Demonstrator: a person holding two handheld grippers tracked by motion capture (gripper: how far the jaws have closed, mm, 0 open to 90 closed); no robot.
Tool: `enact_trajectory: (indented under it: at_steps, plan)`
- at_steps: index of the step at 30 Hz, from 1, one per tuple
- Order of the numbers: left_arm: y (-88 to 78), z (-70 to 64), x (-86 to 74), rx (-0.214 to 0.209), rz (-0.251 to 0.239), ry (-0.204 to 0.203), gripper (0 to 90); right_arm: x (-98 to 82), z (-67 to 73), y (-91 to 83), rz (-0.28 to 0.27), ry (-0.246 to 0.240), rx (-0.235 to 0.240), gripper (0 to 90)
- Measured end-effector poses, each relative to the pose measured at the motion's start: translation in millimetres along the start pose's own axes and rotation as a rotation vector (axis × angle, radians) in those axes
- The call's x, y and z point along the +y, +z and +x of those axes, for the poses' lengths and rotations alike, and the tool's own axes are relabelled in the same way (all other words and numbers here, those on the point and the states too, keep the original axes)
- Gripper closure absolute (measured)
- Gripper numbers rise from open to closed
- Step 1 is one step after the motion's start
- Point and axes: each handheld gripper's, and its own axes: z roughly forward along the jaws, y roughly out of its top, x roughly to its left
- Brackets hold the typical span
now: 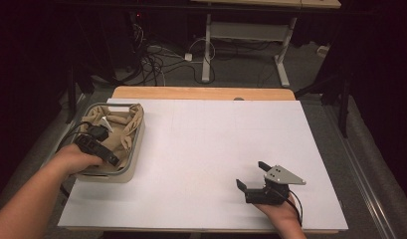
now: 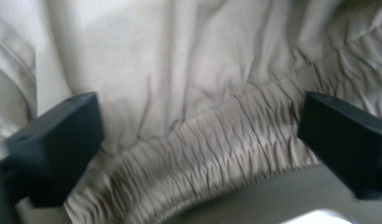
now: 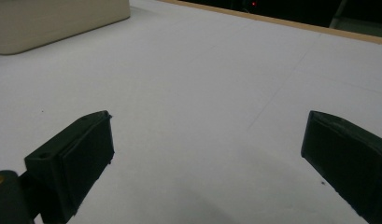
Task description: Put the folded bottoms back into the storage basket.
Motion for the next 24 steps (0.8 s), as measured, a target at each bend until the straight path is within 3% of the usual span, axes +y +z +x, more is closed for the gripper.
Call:
enact_trajectory:
  at_steps: [4, 7, 11, 17, 24]
  plan:
    - [-10.1, -2.1, -1.6, -0.02, 0.01, -0.023, 0.0, 1.2, 0.4, 1.3, -0.002, -0.003, 0.005, 3.4]
    - [-21.2, -6.1, -2.9, -0.011, 0.02, -0.027, 0.0, 1.9, 0.9, 3.5, -0.002, -0.002, 0.008, 3.4]
    - [-42.0, -14.4, -2.7, -0.01, 0.001, -0.024, 0.0, 2.5, 1.9, 5.8, 0.002, -0.005, 0.012, 3.4]
    - [-67.7, -37.2, 2.9, -0.012, -0.022, 0.019, 0.0, 4.2, 1.2, 8.0, 0.0, -0.004, 0.01, 3.4]
    - [-76.5, -71.4, 18.5, -0.003, -0.018, 0.088, 0.0, 4.4, -0.3, 9.1, -0.001, 0.003, 0.006, 3.4]
